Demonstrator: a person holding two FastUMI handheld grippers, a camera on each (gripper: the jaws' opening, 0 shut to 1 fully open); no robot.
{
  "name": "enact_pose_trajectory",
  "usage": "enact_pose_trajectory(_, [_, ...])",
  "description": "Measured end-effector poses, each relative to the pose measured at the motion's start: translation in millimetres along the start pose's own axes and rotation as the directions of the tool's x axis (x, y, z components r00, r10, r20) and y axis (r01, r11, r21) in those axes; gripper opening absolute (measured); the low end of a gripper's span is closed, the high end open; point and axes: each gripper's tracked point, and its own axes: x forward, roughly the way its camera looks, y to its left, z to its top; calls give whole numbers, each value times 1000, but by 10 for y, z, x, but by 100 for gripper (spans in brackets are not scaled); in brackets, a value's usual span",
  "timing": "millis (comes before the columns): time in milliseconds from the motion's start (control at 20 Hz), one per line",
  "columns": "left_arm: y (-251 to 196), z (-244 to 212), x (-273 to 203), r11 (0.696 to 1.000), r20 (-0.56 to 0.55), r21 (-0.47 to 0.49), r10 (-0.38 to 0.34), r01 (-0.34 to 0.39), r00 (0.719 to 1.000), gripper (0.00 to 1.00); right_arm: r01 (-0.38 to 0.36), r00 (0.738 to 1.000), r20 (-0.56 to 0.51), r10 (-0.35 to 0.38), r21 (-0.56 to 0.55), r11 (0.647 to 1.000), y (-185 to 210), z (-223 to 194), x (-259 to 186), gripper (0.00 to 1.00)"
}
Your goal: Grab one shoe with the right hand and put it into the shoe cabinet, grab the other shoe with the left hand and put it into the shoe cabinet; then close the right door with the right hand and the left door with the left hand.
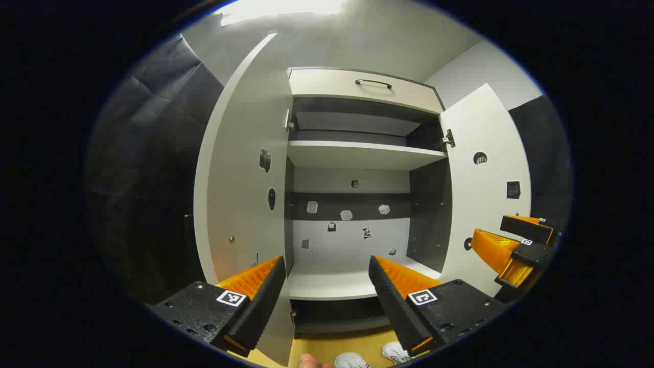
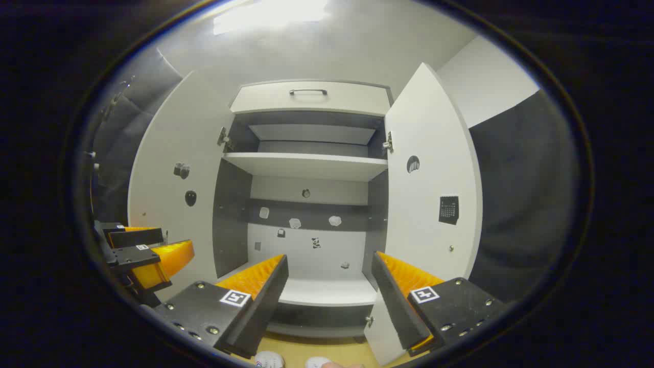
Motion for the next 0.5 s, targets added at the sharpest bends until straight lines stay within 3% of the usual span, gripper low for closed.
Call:
enact_pose_trajectory(50, [8, -7, 5, 1000, -5, -2, 5, -5, 1000, 99, -3, 1000, -5, 3, 1, 1000, 3, -11, 10, 98])
enact_pose_trajectory(400, [94, -19, 7, 999, -11, 11, 36, -36, 999, 99, -4, 1000, -17, 4, 6, 1000, -18, -65, 54, 98])
enact_pose_trajectory(450, [94, -8, 3, 999, -10, 11, 39, -39, 999, 99, -6, 1000, -19, 6, 7, 1000, -25, -73, 50, 94])
enact_pose_trajectory(500, [101, 0, -9, 999, -7, 12, 42, -42, 999, 99, -8, 1000, -20, 8, 7, 1000, -23, -76, 42, 98])
